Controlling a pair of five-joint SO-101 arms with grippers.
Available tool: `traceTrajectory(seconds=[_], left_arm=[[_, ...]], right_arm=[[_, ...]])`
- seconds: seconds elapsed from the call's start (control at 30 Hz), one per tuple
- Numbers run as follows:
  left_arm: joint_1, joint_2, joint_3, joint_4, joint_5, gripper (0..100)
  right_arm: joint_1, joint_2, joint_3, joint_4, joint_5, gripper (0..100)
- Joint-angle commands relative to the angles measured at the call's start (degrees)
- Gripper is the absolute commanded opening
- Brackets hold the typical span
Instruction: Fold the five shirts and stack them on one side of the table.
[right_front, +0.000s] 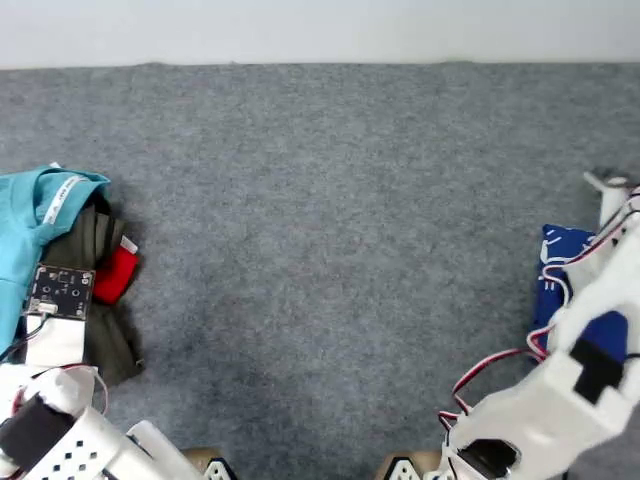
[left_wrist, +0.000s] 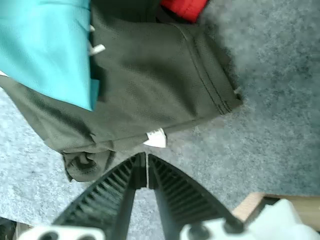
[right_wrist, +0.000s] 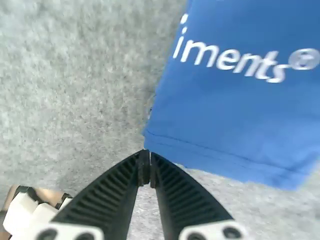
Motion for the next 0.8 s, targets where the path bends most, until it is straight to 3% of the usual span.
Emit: traceTrajectory(seconds=[0.0, 0.07, 0.27, 0.37, 0.5, 0.77], left_arm=[[0.18, -0.09, -1.36, 0.62, 0.09, 2], [0.18, 0.18, -1.45, -0.18, 0.09, 3], [0.18, 0.35, -3.56, -4.31, 0.09, 18], [0.18, 1.41, -4.18, -7.91, -0.88, 19], [0.0, 9.67, -6.02, -11.08, -4.66, 19], [1.41, 32.97, -27.3, -11.52, -4.66, 19]], right_arm=[[-0.66, -9.71, 2.55, 2.33, -0.62, 0.9], [-1.63, -13.49, 6.07, 2.33, -0.62, 0.9], [-4.53, -23.69, 19.52, 2.33, -0.62, 0.9], [-6.2, -27.74, 25.58, 2.24, -0.62, 0.9], [-8.66, -32.04, 31.82, 2.24, -0.7, 0.9], [-11.3, -37.23, 36.48, 2.24, -2.2, 0.9]])
